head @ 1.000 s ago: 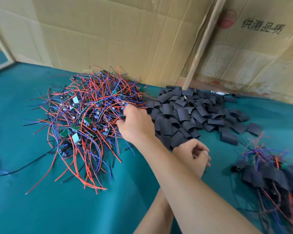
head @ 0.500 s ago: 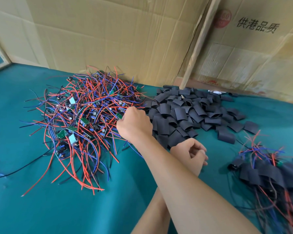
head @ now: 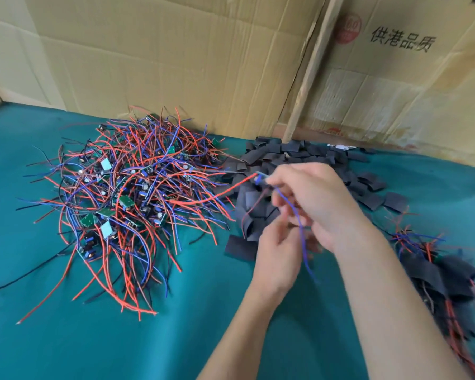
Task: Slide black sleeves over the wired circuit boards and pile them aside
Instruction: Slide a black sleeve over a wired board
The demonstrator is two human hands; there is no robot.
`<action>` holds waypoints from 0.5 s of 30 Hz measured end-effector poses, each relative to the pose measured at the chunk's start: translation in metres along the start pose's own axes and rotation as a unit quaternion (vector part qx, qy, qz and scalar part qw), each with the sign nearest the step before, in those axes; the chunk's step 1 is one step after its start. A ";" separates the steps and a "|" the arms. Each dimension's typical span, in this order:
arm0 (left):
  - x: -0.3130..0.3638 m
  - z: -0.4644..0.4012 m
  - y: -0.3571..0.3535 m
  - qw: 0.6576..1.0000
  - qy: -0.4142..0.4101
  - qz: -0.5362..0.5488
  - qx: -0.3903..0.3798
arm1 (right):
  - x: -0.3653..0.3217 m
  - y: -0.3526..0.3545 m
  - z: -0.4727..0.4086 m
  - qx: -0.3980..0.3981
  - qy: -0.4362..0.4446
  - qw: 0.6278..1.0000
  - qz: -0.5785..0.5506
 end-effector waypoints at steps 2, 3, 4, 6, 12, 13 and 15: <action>0.002 -0.004 -0.003 0.998 0.009 0.065 -0.022 | 0.016 0.032 0.012 0.050 -0.025 0.998 -0.034; 0.004 -0.004 -0.002 0.996 0.016 0.081 -0.029 | 0.026 0.044 0.017 0.072 -0.040 0.996 -0.037; 0.006 -0.006 0.000 0.995 0.017 0.092 -0.027 | 0.037 0.054 0.023 0.090 -0.055 0.994 -0.036; 0.005 -0.004 0.000 0.995 0.014 0.096 -0.026 | 0.061 0.065 0.033 0.109 -0.087 0.989 -0.044; 0.009 -0.001 -0.002 0.998 -0.050 -0.038 0.005 | 0.096 0.064 0.046 0.063 -0.086 0.991 -0.080; 0.009 -0.001 -0.003 0.998 -0.051 -0.046 0.000 | 0.096 0.064 0.047 0.060 -0.075 0.994 -0.061; 0.009 0.000 -0.004 0.997 -0.051 -0.056 -0.010 | 0.093 0.067 0.046 0.062 -0.057 0.996 -0.018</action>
Point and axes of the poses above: each hand's wrist, its own z-axis away from the middle knuckle, its own y-axis out of the back of the hand, x = y × z, the point moved 9 cm from there along -z, towards the middle knuckle, and after that the axes turned 4 degrees about -z, right-handed, at the moved point
